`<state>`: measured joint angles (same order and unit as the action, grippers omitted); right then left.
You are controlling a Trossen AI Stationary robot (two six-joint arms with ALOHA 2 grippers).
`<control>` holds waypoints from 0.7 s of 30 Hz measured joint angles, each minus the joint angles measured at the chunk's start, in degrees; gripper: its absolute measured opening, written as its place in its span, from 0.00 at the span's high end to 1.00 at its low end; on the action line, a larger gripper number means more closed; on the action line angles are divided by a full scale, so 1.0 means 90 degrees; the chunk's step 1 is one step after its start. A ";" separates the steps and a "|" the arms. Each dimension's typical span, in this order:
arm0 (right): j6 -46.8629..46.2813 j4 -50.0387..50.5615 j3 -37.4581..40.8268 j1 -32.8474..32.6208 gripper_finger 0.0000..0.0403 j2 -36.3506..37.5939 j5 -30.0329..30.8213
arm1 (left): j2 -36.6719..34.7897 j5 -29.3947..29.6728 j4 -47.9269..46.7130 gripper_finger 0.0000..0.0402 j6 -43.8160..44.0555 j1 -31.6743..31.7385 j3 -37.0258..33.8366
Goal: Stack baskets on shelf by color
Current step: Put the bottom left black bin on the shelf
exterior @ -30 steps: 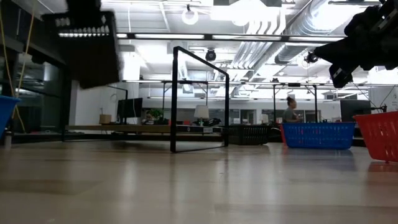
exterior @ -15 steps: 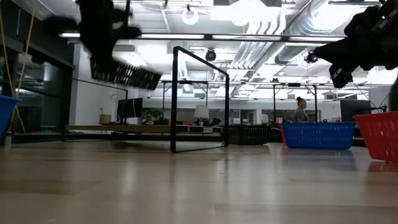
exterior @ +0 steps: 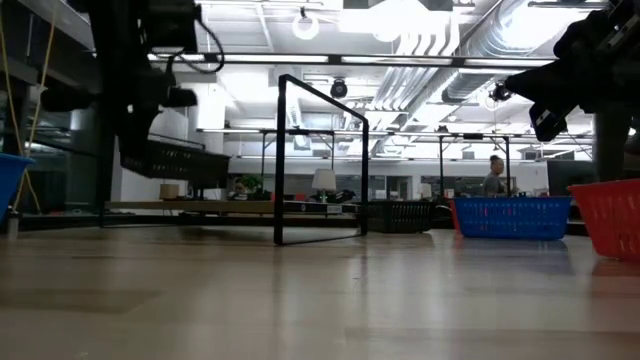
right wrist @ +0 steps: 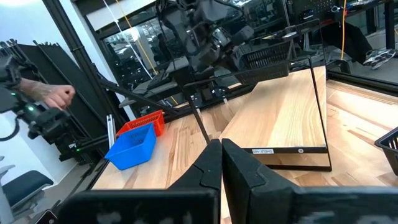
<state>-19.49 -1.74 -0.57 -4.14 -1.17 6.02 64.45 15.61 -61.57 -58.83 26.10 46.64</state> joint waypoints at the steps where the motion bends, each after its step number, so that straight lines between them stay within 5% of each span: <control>1: 0.0000 0.0000 0.0001 0.0000 1.00 0.0000 -0.0001 | -0.0008 -0.0002 0.0016 1.00 -0.0121 0.0079 -0.0085; 21: 0.0001 0.0000 0.0000 0.0000 1.00 0.0000 0.0000 | -0.0015 0.0051 0.1379 1.00 -0.0892 0.0450 -0.0803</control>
<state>-19.48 -1.74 -0.57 -4.14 -1.17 6.02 64.31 16.06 -49.16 -66.86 30.15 39.42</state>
